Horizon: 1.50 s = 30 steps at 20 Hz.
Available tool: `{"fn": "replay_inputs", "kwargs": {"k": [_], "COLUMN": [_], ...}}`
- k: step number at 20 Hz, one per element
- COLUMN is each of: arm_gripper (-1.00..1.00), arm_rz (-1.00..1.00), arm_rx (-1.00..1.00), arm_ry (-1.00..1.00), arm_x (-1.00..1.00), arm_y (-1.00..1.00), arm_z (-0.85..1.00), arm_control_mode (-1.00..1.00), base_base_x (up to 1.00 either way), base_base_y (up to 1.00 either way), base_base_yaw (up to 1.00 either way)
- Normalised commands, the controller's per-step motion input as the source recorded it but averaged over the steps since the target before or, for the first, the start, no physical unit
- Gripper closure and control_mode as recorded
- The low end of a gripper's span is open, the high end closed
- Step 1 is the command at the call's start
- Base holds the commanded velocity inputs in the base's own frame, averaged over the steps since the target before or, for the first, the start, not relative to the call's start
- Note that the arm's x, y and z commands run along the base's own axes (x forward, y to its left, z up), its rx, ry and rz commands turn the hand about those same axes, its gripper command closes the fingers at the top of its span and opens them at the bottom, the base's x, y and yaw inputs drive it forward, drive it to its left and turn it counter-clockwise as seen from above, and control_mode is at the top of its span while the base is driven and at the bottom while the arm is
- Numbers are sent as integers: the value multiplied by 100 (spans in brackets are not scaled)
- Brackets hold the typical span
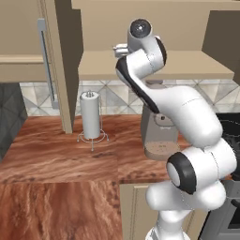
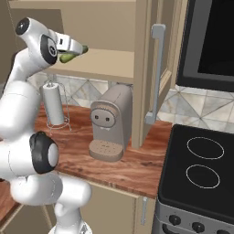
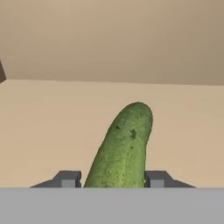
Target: Pick the cucumbers from the cabinet and place them in one bowl. Pick the banana from the sink and place it in the other bowl.
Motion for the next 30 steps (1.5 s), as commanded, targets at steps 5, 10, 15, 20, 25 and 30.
{"fn": "replay_inputs", "kwargs": {"k": [5, 10, 15, 20, 25, 30], "arm_gripper": [100, 100, 100, 100, 100, 100], "arm_rz": [0, 0, 0, 0, 0, 0], "arm_rx": [1, 0, 0, 0, 0, 0], "arm_ry": [0, 0, 0, 0, 2, 5], "arm_x": [-100, -100, -100, -100, -100, -100], "arm_y": [-24, -29, -21, -11, -3, -4], "arm_z": [-6, -10, -10, -15, -26, -30], "arm_control_mode": [-100, -100, -100, -100, -100, -100], "base_base_x": [0, 0, 0, 0, 0, 0], "base_base_y": [0, 0, 0, 0, 0, 0], "base_base_yaw": [0, 0, 0, 0, 0, 0]}}
